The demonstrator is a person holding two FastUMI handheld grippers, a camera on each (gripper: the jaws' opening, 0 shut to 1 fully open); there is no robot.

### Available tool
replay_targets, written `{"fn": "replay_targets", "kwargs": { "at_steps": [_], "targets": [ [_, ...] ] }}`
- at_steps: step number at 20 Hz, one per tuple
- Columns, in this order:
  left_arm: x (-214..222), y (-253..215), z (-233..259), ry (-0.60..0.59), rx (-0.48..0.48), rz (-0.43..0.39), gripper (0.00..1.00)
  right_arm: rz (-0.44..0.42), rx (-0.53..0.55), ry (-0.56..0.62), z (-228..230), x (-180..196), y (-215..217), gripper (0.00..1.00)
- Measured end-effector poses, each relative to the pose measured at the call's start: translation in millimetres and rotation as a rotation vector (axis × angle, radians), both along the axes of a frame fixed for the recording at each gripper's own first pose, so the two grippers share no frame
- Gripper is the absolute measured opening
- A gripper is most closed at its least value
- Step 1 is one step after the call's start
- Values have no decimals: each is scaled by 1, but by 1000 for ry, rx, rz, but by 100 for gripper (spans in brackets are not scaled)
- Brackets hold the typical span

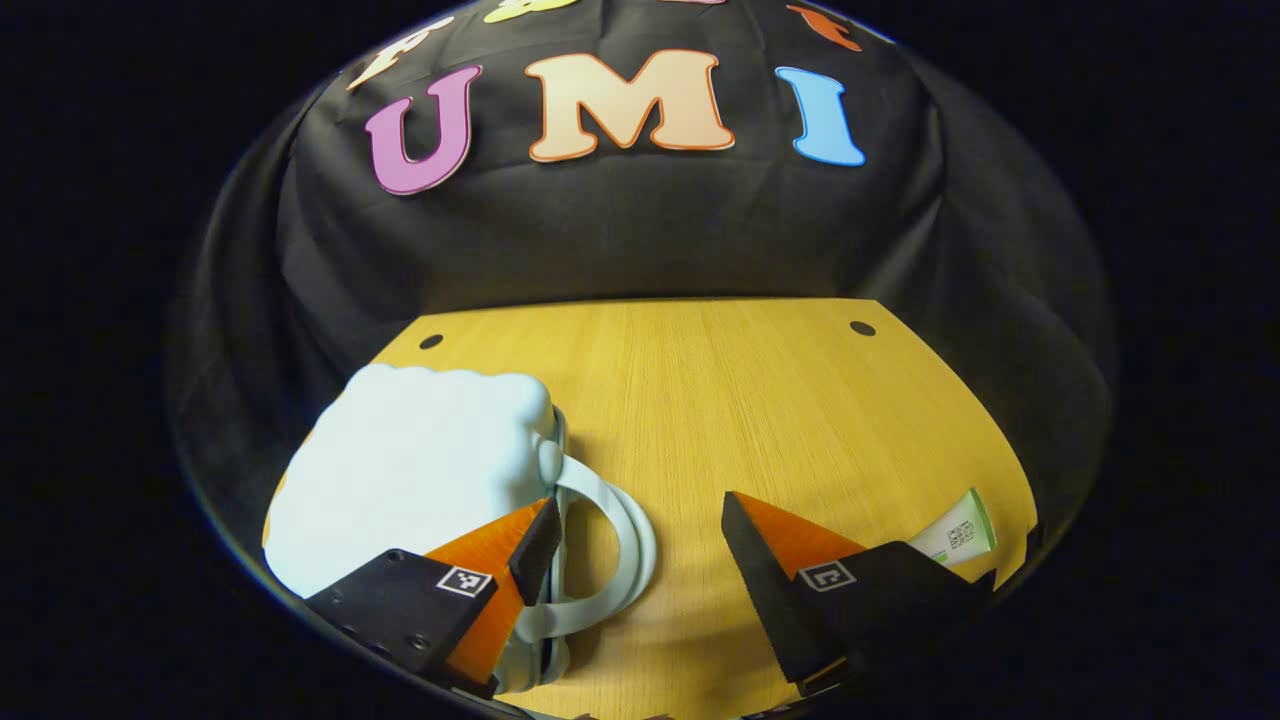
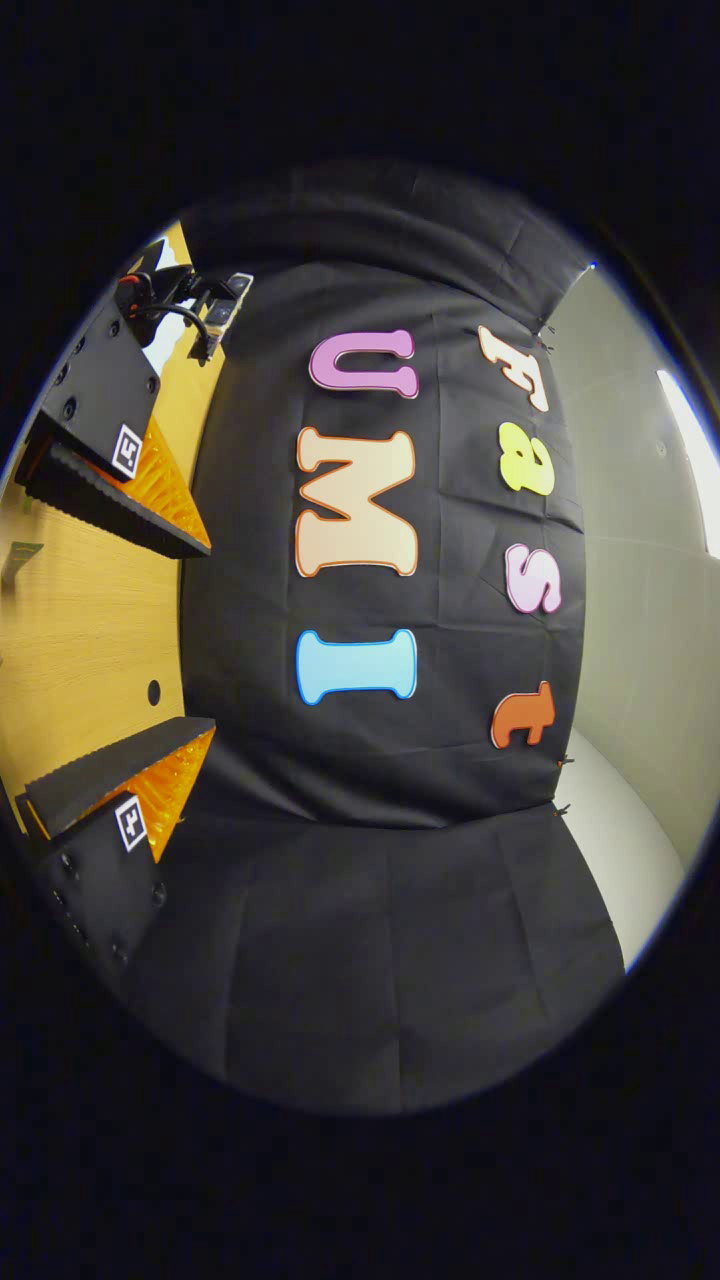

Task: First open the suitcase, pack the skin care products into it, and then close the suitcase.

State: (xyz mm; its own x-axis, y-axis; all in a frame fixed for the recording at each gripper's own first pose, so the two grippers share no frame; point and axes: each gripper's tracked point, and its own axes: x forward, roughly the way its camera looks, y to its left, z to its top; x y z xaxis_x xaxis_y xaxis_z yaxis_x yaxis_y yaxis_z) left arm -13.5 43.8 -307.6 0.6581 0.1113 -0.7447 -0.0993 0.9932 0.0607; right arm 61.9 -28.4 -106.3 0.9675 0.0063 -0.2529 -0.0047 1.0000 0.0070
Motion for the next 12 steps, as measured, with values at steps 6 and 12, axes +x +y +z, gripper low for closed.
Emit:
{"fn": "replay_targets", "kwargs": {
  "at_steps": [6,12],
  "targets": [
    [-4,3,-33,144,-24,3,95,-25,-32,-3,-2,-3,-11,98],
    [1,-4,-52,229,-43,-18,88,-50,-32,27,-14,-7,-18,99]
  ]
}}
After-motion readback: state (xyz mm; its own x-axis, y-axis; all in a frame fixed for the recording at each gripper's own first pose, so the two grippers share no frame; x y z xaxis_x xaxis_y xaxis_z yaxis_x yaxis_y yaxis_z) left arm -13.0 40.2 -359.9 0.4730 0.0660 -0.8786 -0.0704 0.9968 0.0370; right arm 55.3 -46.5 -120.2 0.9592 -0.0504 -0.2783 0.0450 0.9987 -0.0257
